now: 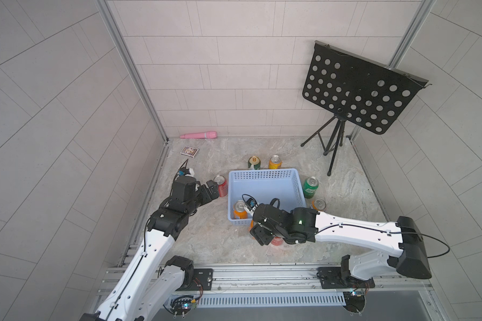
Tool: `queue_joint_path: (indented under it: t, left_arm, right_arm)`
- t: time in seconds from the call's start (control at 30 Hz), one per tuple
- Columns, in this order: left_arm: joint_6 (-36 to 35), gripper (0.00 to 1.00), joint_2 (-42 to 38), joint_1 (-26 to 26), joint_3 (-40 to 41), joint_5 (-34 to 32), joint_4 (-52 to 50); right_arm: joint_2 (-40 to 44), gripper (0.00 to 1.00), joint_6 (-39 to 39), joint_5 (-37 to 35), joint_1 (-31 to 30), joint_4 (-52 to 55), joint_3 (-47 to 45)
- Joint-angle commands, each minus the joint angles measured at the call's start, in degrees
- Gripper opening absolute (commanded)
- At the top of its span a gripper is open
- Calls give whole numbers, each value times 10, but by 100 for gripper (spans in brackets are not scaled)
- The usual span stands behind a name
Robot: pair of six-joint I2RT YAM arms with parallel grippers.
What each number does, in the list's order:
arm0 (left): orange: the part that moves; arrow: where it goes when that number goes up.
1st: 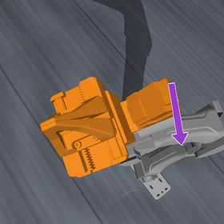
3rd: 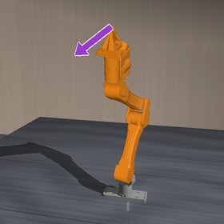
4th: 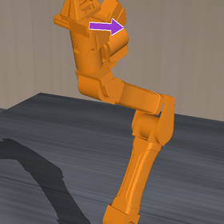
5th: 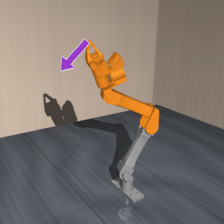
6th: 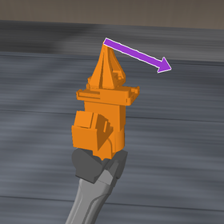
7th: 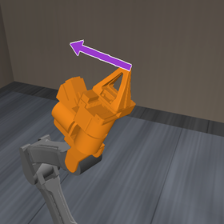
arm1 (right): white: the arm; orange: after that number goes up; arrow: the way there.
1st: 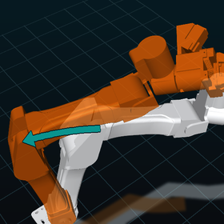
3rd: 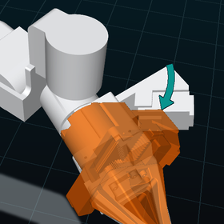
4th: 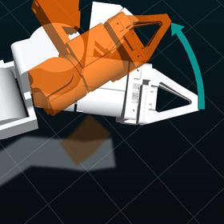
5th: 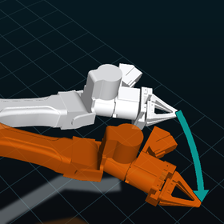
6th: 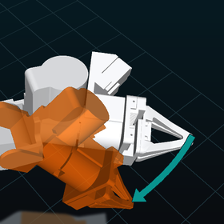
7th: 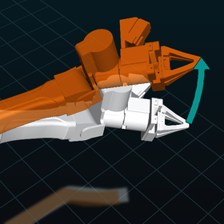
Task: Take out the drinks from the basket
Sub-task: Place the drink at the center of the board.
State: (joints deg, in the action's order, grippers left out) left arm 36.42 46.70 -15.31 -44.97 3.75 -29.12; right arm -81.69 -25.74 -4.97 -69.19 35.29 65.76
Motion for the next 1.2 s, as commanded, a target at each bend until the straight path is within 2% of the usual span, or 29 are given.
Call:
queue_joint_path:
  t: [0.0, 0.3, 0.67, 1.17]
  left_arm:
    - [-1, 100, -2, -1, 6, -10, 8]
    - [-5, 100, -5, -1, 9, -21, 7]
    - [-5, 100, -4, -1, 13, -19, 10]
    - [-6, 100, -6, -1, 10, -22, 4]
  right_arm:
    - [-18, 27, -1, -27, -9, -34, 10]
    - [-78, 27, 1, -25, -20, -38, 27]
    - [-107, 27, 13, -35, -25, -58, 9]
    - [-131, 27, 12, -14, -26, -91, 4]
